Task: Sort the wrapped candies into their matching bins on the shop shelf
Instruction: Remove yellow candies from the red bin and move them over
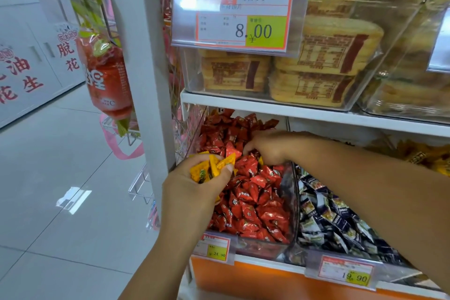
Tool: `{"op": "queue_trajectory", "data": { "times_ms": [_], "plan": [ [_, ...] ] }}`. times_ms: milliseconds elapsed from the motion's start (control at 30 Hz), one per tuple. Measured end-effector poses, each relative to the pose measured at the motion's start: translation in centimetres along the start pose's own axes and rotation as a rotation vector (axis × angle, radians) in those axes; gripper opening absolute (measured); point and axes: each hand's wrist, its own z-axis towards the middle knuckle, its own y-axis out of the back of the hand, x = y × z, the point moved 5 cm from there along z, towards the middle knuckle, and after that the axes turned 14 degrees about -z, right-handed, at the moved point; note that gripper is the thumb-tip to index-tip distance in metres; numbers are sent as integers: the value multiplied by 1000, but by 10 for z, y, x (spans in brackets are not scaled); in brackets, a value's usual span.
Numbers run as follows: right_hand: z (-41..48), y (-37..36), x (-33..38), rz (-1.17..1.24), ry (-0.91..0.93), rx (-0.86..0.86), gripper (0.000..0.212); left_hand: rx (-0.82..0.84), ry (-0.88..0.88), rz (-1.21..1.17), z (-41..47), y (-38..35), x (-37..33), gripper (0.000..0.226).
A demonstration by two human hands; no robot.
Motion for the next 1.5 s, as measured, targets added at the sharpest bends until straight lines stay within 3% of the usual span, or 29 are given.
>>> {"op": "queue_trajectory", "data": {
  "times_ms": [167, 267, 333, 433, 567, 800, 900, 1033, 1167, 1300, 1400, 1500],
  "plan": [
    [3, 7, -11, 243, 57, -100, 39, 5, 1, -32, 1, -1, -2, 9],
    [-2, 16, -22, 463, 48, -213, 43, 9, 5, -42, 1, 0, 0, 9],
    [-3, 20, -21, 530, 57, -261, 30, 9, 3, -39, 1, 0, 0, 9],
    [2, 15, -7, 413, 59, -186, 23, 3, -8, -27, 1, 0, 0, 9],
    [16, -2, 7, 254, -3, -85, 33, 3, -12, -22, 2, 1, 2, 8],
    [3, 8, 2, 211, -27, -178, 38, 6, 4, -37, 2, -2, 0, 7],
    [-19, 22, -12, 355, -60, -263, 44, 10, 20, -67, 3, -4, 0, 8],
    [-61, 12, -25, 826, -84, -268, 56, 9, 95, -149, 2, -12, -4, 9],
    [-108, -17, -24, 1163, -101, -309, 45, 138, 136, -174, -9, -43, -12, 11],
    [-162, -51, -37, 1369, -154, -381, 16, 282, 111, -142, -33, -98, -21, 12],
    [-206, -87, -58, 1452, -302, -483, 19, 384, 86, -98, -56, -153, -18, 11],
    [-241, -123, -93, 1333, -522, -645, 17, 494, 57, -32, -78, -221, -9, 15]
  ]
}}
